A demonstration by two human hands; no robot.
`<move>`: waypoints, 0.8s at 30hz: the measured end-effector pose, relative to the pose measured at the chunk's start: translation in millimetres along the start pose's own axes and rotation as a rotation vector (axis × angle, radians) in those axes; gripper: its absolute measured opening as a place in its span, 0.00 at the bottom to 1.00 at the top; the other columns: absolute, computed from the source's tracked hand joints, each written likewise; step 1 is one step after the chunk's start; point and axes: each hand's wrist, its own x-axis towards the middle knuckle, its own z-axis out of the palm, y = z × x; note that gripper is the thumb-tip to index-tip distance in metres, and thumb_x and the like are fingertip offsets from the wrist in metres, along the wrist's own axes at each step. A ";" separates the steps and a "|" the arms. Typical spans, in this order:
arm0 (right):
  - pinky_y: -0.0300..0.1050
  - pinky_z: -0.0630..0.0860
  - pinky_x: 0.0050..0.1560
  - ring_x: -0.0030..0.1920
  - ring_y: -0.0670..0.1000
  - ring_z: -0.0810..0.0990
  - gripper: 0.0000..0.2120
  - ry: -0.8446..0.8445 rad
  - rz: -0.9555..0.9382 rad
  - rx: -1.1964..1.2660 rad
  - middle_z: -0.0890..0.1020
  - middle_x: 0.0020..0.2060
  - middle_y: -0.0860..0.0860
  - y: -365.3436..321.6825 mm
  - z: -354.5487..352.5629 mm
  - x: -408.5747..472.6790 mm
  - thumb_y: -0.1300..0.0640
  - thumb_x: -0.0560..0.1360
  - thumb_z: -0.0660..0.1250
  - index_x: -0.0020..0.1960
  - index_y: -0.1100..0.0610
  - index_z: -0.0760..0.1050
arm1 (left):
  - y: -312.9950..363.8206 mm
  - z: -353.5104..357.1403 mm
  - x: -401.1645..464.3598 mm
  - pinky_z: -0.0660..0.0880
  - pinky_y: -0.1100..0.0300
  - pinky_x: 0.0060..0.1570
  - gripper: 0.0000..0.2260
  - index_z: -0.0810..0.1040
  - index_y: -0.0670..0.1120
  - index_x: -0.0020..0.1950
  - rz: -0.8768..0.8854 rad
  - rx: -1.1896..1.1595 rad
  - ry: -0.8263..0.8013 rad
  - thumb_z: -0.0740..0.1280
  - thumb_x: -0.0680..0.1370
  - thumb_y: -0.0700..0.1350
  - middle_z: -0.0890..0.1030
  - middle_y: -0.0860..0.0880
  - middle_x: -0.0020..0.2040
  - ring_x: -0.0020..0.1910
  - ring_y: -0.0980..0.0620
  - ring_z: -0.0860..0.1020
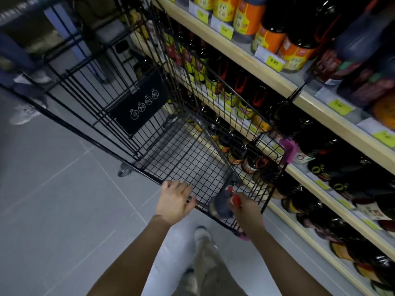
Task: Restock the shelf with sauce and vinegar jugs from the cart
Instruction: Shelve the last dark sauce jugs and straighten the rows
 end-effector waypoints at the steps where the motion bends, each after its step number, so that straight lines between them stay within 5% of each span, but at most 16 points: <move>1: 0.36 0.65 0.26 0.26 0.43 0.70 0.08 0.019 -0.026 0.032 0.75 0.29 0.53 -4.8 -7.4 -7.5 0.58 0.77 0.63 0.49 0.63 0.75 | 0.6 -3.1 0.5 0.59 0.55 0.40 0.12 0.76 0.48 0.37 -0.009 0.012 -0.068 0.59 0.74 0.52 0.76 0.52 0.33 0.34 0.49 0.73; 4: 0.42 0.70 0.34 0.32 0.51 0.77 0.09 0.097 -0.121 0.142 0.80 0.32 0.54 -21.3 -30.5 -37.7 0.54 0.77 0.65 0.50 0.61 0.76 | 6.5 -17.8 -0.8 0.61 0.53 0.44 0.18 0.77 0.48 0.45 -0.064 0.008 -0.239 0.54 0.75 0.57 0.80 0.51 0.39 0.39 0.48 0.77; 9: 0.36 0.73 0.39 0.38 0.44 0.79 0.07 0.260 -0.211 0.368 0.81 0.39 0.47 -51.9 -75.5 -110.7 0.56 0.73 0.70 0.51 0.51 0.76 | 34.6 -63.5 -9.5 0.68 0.50 0.59 0.32 0.70 0.45 0.64 -0.039 -0.279 -0.248 0.45 0.74 0.65 0.77 0.47 0.59 0.59 0.46 0.74; 16: 0.32 0.74 0.43 0.43 0.39 0.80 0.06 0.550 -0.235 0.825 0.82 0.44 0.49 -65.6 -136.1 -197.7 0.60 0.75 0.66 0.49 0.51 0.76 | 112.1 -122.6 -28.2 0.72 0.51 0.57 0.28 0.74 0.49 0.56 -0.067 -0.873 -0.315 0.57 0.70 0.70 0.77 0.50 0.54 0.55 0.52 0.75; 20: 0.33 0.75 0.42 0.50 0.46 0.80 0.14 0.598 -0.117 0.958 0.81 0.52 0.54 -38.9 -149.5 -231.9 0.54 0.75 0.66 0.59 0.58 0.76 | 176.7 -147.8 -43.2 0.72 0.60 0.53 0.19 0.76 0.50 0.51 -0.065 -1.216 -0.602 0.64 0.68 0.61 0.79 0.51 0.49 0.50 0.55 0.76; 24: 0.43 0.75 0.47 0.52 0.52 0.81 0.15 0.654 0.002 1.079 0.81 0.54 0.55 1.7 -159.1 -271.0 0.51 0.75 0.66 0.58 0.56 0.75 | 239.0 -147.0 -69.7 0.74 0.65 0.50 0.33 0.73 0.45 0.62 -0.113 -1.423 -0.828 0.73 0.64 0.63 0.76 0.53 0.56 0.55 0.54 0.75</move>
